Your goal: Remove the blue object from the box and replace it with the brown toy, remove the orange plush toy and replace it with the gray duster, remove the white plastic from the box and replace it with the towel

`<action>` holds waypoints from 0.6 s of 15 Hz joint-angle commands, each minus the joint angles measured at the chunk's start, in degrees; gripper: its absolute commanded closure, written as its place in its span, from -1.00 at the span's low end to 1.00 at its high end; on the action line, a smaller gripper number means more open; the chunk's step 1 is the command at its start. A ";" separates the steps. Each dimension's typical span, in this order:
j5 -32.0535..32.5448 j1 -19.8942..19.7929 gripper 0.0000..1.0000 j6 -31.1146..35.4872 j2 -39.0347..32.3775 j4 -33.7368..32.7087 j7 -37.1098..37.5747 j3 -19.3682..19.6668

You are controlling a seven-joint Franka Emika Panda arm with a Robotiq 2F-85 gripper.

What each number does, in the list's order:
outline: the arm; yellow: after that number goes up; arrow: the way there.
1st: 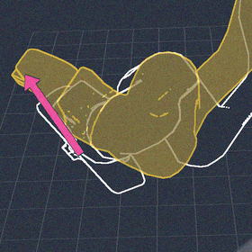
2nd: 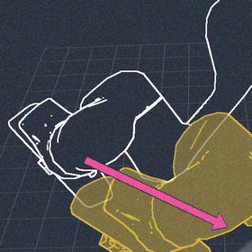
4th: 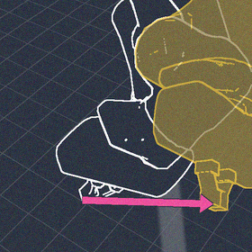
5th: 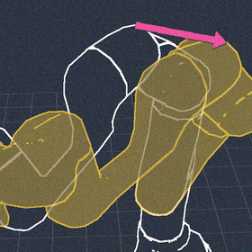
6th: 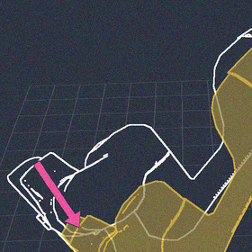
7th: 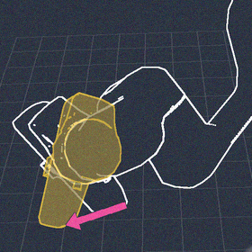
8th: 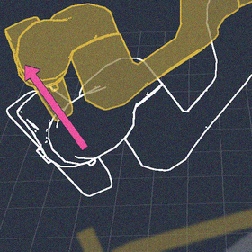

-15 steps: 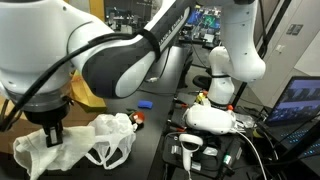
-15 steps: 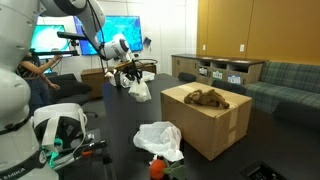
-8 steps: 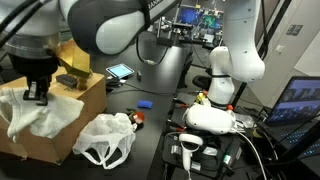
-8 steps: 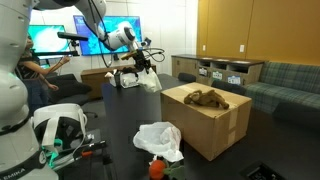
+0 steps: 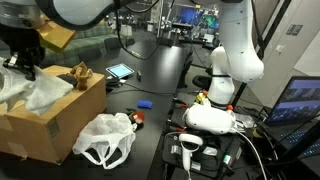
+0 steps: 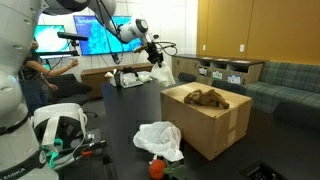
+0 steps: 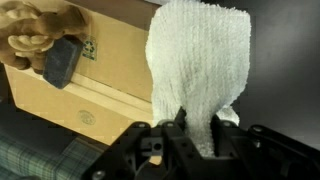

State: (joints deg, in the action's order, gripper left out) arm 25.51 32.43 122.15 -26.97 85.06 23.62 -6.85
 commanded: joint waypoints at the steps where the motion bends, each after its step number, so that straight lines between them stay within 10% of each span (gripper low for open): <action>1: -2.52 -1.01 0.90 -4.71 -6.51 -11.37 -0.11 0.09; 9: -8.24 -6.62 0.90 -9.62 -15.99 -25.70 0.18 3.85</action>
State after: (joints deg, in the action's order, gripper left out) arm 19.84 27.33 115.48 -38.97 67.17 23.73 -4.37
